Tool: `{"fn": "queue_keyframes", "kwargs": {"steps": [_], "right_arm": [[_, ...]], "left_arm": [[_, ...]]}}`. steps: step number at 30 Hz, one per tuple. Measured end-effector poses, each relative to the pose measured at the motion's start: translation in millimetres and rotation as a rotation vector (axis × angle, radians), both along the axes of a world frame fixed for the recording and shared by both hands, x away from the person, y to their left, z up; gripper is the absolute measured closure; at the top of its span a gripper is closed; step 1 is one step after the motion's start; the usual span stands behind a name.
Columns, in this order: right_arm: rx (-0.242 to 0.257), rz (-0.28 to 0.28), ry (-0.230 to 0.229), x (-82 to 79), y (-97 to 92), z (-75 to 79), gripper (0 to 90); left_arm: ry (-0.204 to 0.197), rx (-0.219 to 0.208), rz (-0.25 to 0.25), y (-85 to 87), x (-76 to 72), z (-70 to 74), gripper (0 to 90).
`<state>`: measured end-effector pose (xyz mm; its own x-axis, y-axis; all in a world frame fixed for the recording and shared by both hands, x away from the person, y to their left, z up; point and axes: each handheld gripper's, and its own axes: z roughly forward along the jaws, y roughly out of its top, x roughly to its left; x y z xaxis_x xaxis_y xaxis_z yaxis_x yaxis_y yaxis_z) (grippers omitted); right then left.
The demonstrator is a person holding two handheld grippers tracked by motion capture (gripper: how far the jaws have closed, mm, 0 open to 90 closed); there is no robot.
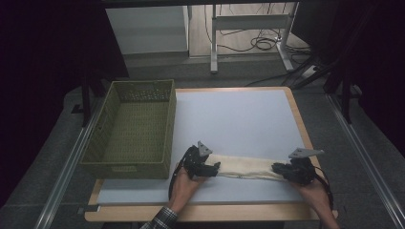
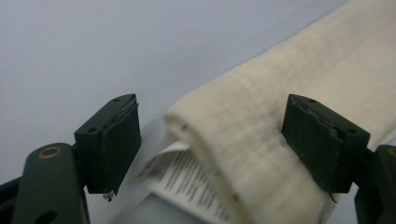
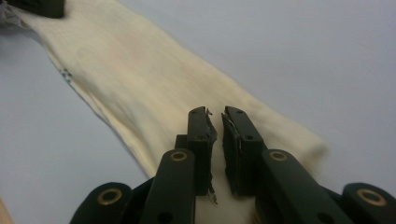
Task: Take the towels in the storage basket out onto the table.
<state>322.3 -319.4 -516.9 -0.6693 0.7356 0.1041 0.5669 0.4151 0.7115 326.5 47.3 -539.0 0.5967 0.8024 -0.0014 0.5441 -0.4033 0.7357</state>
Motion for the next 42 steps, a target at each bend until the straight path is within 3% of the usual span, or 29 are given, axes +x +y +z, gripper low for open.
{"fn": "queue_keyframes", "kwargs": {"steps": [6, 12, 17, 23, 27, 32, 37, 42], "right_arm": [[0.018, -0.015, -0.006, -7.6, -17.2, 0.3, 80.6], [0.011, -0.017, -0.01, -12.0, -19.2, 2.9, 78.8], [0.006, -0.02, -0.052, -10.3, -21.2, 20.9, 74.2], [-0.008, -0.024, -0.079, 1.4, -24.3, 31.1, 66.8], [-0.032, -0.001, -0.051, 14.4, -20.6, 24.5, 60.1], [-0.078, 0.029, -0.03, 22.9, -21.3, 10.1, 58.8], [-0.061, 0.087, -0.01, 22.6, -25.0, 1.2, 59.3], [-0.048, 0.098, 0.02, 22.1, -26.7, 1.9, 63.8]], "left_arm": [[0.009, -0.008, 0.027, 12.9, -4.3, -0.4, 20.4], [0.019, -0.027, 0.021, 16.8, -12.8, 2.5, 31.9], [0.038, -0.057, 0.01, 18.8, -21.3, 8.4, 38.3], [0.049, -0.047, 0.021, 15.2, -26.6, 3.2, 39.3], [0.077, -0.096, 0.034, 16.3, -24.6, -1.6, 38.4], [0.06, -0.102, 0.042, 14.6, -26.8, -3.7, 40.7], [0.094, -0.097, 0.037, 8.6, -27.8, 0.3, 54.8], [0.115, -0.105, 0.033, 5.9, -28.5, 1.9, 64.9]]}}
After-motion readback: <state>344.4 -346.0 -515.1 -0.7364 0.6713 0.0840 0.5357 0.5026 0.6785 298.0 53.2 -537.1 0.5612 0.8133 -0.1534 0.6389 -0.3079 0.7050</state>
